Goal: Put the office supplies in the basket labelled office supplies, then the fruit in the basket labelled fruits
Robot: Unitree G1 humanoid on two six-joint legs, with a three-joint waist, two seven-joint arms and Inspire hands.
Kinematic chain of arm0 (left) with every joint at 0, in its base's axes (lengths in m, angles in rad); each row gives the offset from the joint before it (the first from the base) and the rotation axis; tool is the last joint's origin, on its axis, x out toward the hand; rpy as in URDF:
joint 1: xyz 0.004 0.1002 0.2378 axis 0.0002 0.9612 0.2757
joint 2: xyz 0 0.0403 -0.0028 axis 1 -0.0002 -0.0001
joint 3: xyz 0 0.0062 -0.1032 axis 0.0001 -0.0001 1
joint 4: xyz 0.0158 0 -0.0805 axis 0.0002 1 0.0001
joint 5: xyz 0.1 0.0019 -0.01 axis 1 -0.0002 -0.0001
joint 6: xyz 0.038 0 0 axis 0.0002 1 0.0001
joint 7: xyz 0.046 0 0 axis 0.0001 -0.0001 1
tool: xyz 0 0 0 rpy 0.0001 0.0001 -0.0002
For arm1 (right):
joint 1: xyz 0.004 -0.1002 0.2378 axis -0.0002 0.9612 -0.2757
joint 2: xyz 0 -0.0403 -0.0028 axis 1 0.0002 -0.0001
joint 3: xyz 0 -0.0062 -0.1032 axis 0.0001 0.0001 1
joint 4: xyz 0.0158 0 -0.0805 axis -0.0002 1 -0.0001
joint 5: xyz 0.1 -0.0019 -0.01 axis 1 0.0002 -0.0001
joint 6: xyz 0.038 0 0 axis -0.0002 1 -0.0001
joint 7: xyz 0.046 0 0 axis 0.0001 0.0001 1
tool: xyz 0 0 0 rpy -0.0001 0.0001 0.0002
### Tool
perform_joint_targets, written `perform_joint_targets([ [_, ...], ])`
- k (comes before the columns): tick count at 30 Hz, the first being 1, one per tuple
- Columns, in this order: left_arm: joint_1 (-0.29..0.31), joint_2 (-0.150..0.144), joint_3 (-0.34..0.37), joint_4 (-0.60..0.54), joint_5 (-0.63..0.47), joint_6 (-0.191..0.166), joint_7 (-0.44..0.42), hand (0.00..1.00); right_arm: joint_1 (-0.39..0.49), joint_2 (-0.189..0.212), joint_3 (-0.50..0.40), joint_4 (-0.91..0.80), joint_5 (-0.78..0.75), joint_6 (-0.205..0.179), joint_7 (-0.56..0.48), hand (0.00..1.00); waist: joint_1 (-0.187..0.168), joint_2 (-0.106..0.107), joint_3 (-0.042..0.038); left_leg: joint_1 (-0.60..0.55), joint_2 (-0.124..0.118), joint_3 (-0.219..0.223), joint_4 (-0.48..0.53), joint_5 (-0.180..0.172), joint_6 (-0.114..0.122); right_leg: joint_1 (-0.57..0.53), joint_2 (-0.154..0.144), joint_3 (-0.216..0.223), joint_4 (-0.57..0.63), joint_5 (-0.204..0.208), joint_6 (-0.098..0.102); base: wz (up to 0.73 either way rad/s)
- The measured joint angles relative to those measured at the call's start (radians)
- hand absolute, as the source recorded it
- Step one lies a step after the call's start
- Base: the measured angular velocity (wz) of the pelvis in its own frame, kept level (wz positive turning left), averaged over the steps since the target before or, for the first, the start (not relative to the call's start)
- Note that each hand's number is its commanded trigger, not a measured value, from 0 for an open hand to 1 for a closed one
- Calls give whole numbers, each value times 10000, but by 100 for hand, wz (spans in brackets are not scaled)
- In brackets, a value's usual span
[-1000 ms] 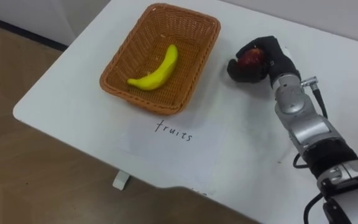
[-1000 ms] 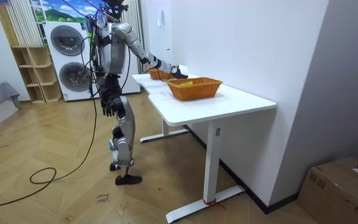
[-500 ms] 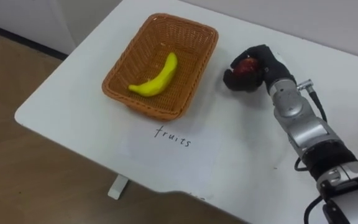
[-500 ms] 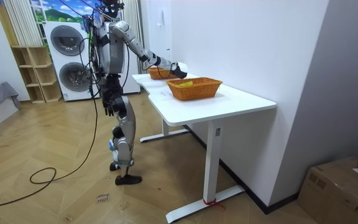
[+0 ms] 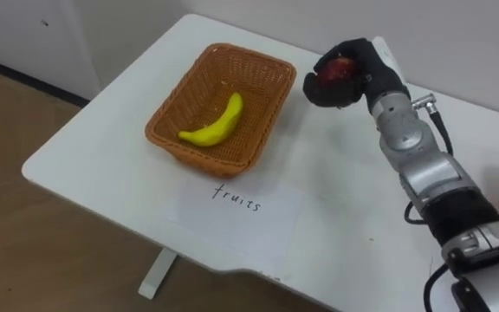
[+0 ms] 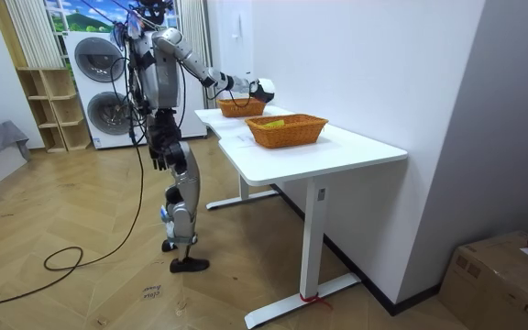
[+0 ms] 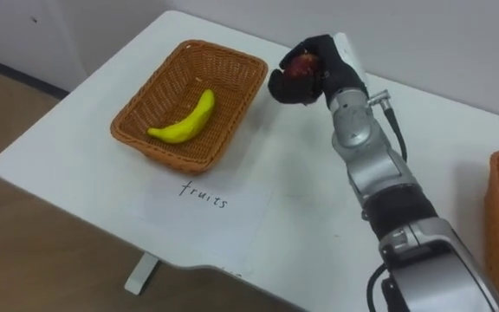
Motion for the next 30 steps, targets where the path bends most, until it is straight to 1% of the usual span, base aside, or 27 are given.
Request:
perform_joint_targets([
  [1, 64, 15, 40, -18, 105, 19, 1, 0, 56, -1, 1, -238, -6, 32, 91, 100, -49, -1, -23, 62, 0, -2, -27, 0, 0, 75, 44, 31, -1, -10, 16, 0],
  [4, 136, 4, 84, -104, 119, 66, 1, 0, 369, -22, 22, -1168, -23, 81, 149, 100, -51, -4, -53, 184, -1, -1, -49, -1, 1, 175, 44, 44, -3, -20, 32, 0],
  [6, 208, -23, 198, -186, 121, 81, 2, 0, 517, -23, 22, -1537, -23, 141, 230, 100, -50, -15, -101, 204, -1, 3, -43, -1, 1, 193, 47, 51, -3, -20, 33, 0],
  [8, 207, -30, 208, -244, 107, 115, 3, 0, 625, -22, 22, -1789, -46, 154, 298, 100, -59, -2, -120, 223, -1, -1, -44, -1, 1, 210, 44, 53, 6, -20, 33, 0],
  [11, 223, -24, 188, -292, 95, 179, 26, 0, 674, -20, 114, -2111, -69, 333, 309, 100, -53, -3, -123, 243, 0, 5, -48, 0, 1, 222, 45, 76, 28, -22, 34, 0],
  [14, 226, -45, 183, -229, 99, 206, 25, 0, 674, -15, 139, -2282, -115, 352, 310, 100, -39, -43, -144, 247, 1, 4, -51, -1, 1, 228, 37, 63, 35, -24, 35, 0],
  [16, 275, -44, 184, -137, 104, 221, 18, 0, 674, 6, 202, -2423, -116, 352, 313, 100, -33, -86, -120, 372, -3, -6, -84, -2, 2, 341, 30, 44, 29, -34, 49, 0],
  [17, 296, -39, 184, -139, 104, 228, 15, 0, 674, 18, 206, -2423, -104, 352, 314, 100, -21, -112, -123, 395, -5, -7, -106, -2, 2, 358, 23, 32, 36, -43, 58, 0],
  [18, 307, -19, 188, -137, 103, 228, -4, 0, 671, 21, 198, -2457, -90, 352, 305, 100, 1, -188, -111, 396, -5, -8, -119, -1, 2, 357, 4, 21, 33, -48, 59, 0],
  [19, 293, -1, 191, -136, 105, 228, -21, 0, 671, 32, 203, -2470, -93, 352, 301, 100, 52, -270, -73, 390, -6, -36, -118, -1, 1, 367, 12, -7, 25, -48, 59, 4],
  [21, 297, 1, 189, -136, 105, 228, -40, 0, 672, 69, 206, -2465, -127, 354, 297, 100, 102, -329, -36, 386, -15, -67, -121, -1, 2, 381, 19, -75, 17, -49, 61, 5],
  [22, 308, 6, 189, -136, 104, 228, -45, 0, 671, 113, 207, -2466, -214, 354, 274, 100, 192, -362, -27, 389, -17, -75, -133, -2, 3, 383, 18, -80, 12, -53, 67, 3],
  [24, 308, 26, 190, -138, 102, 229, -55, 0, 671, 237, 209, -2465, -282, 354, 216, 100, 246, -415, -19, 390, -17, -93, -156, -2, 3, 385, 20, -94, -4, -55, 70, 3],
  [27, 304, 29, 189, -154, 101, 229, -62, 0, 672, 465, 227, -2465, -285, 354, 193, 100, 274, -416, 11, 353, -40, -249, -159, -2, 3, 406, -4, -233, -3, -70, 94, 13],
  [30, 303, 35, 194, -153, 94, 228, -61, 0, 671, 560, 229, -2465, -254, 354, 176, 100, 463, -386, 32, 354, -42, -286, -205, -2, 3, 404, -5, -266, -6, -95, 135, 6],
])
